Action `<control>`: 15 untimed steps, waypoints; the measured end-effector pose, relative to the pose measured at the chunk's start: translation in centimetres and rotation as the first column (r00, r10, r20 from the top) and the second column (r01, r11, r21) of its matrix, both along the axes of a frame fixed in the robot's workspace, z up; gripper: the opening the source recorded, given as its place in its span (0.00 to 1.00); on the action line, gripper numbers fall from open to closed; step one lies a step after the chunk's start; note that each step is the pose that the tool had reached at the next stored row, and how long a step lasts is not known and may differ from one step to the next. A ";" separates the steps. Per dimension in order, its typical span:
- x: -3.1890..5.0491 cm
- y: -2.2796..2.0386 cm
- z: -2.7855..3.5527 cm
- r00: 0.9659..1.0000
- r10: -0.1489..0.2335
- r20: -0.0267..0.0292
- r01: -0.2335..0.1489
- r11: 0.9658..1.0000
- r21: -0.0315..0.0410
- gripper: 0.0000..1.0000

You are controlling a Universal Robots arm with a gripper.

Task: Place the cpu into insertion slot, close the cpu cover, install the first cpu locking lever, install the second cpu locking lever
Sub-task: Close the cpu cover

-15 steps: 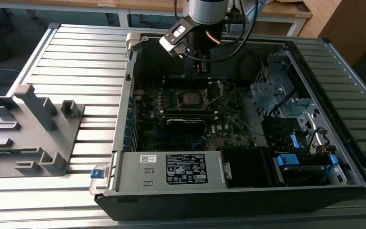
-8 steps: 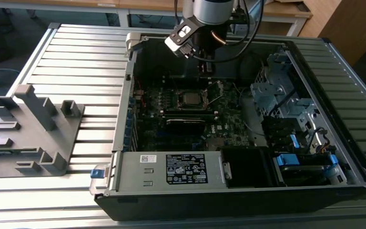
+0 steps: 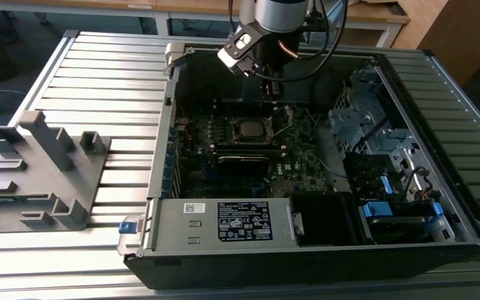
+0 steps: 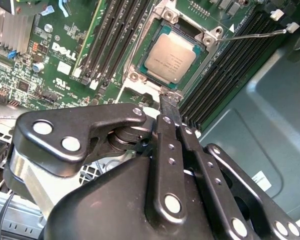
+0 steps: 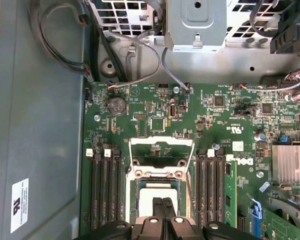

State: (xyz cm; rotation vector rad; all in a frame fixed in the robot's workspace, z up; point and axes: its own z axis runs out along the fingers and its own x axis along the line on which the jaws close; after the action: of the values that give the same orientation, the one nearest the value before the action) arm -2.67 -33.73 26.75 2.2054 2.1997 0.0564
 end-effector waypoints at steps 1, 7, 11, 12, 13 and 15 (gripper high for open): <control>0.04 0.00 0.00 1.000 0.000 0.000 0.000 1.000 0.000 0.10; 0.13 0.00 0.00 1.000 0.000 0.000 0.000 1.000 0.000 0.10; 0.36 0.00 -0.01 1.000 0.000 0.000 0.000 1.000 0.000 0.10; 0.45 0.00 -0.01 1.000 0.000 0.000 0.000 1.000 0.000 0.10; 0.53 0.00 -0.01 1.000 0.000 0.000 0.000 1.000 0.000 0.10; 0.64 0.00 -0.01 1.000 0.000 0.000 0.000 1.000 0.000 0.10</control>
State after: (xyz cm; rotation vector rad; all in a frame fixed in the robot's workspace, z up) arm -2.04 -33.73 26.74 2.2054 2.1996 0.0564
